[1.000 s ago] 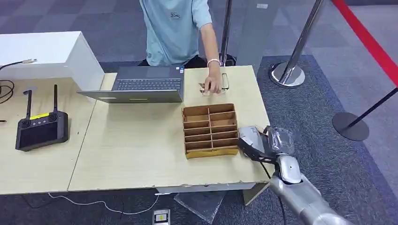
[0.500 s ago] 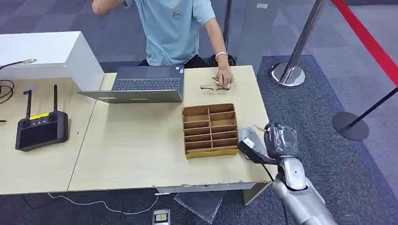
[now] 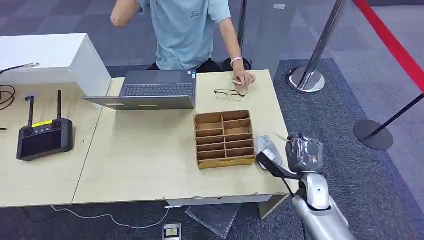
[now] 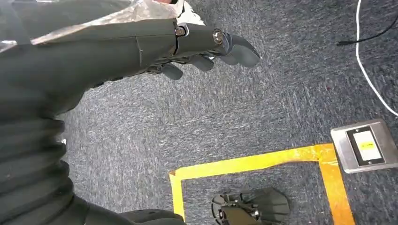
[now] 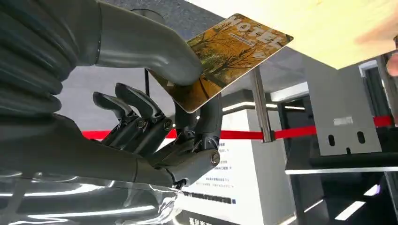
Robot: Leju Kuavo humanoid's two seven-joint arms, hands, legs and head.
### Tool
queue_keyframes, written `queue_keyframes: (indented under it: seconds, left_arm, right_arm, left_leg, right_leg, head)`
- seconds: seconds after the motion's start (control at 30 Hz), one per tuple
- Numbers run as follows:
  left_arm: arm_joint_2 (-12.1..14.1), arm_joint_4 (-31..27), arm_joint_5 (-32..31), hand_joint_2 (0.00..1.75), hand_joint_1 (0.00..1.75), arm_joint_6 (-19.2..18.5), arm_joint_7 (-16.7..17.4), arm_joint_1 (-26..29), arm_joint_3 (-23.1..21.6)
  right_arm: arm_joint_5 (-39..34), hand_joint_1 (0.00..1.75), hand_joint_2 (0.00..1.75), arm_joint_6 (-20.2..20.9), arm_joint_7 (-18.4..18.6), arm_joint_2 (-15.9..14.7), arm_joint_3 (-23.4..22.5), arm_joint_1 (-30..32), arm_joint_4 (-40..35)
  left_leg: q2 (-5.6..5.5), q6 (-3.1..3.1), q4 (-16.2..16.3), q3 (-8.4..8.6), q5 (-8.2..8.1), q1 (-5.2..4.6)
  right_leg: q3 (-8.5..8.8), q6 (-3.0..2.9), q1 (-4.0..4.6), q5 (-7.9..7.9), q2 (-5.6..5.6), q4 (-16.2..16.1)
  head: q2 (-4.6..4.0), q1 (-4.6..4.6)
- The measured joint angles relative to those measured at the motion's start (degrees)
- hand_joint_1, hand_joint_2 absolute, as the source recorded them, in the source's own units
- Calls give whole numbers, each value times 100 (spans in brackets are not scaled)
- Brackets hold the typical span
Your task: Pass the card to the sensor for recognition and then transmit it.
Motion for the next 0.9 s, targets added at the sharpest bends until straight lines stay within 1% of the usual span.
queue_keyframes:
  seconds: [0.27,0.4,0.6,0.9]
  left_arm:
    - [-17,0,65,175,0,4,-4,-4,-7]
    - [-17,0,65,175,0,11,-4,-4,-11]
    - [-17,0,68,175,0,20,-4,-5,-13]
    - [-20,0,85,175,0,33,-2,-5,-17]
  right_arm:
    - [46,175,175,4,26,90,-7,259,44]
    - [28,175,175,4,-44,118,-11,312,111]
    - [81,175,175,4,-221,205,-22,332,223]
    - [273,175,175,4,-520,439,-74,469,238]
  left_leg:
    - [0,0,-1,0,0,0]
    - [1,0,-1,0,0,0]
    - [2,0,0,1,0,1]
    - [4,0,-1,3,0,2]
  right_leg:
    - [-1,0,0,0,0,0]
    - [-1,0,1,0,0,0]
    - [0,0,1,0,0,0]
    - [0,0,2,0,1,0]
  head:
    - [0,0]
    - [0,2]
    - [0,2]
    - [0,2]
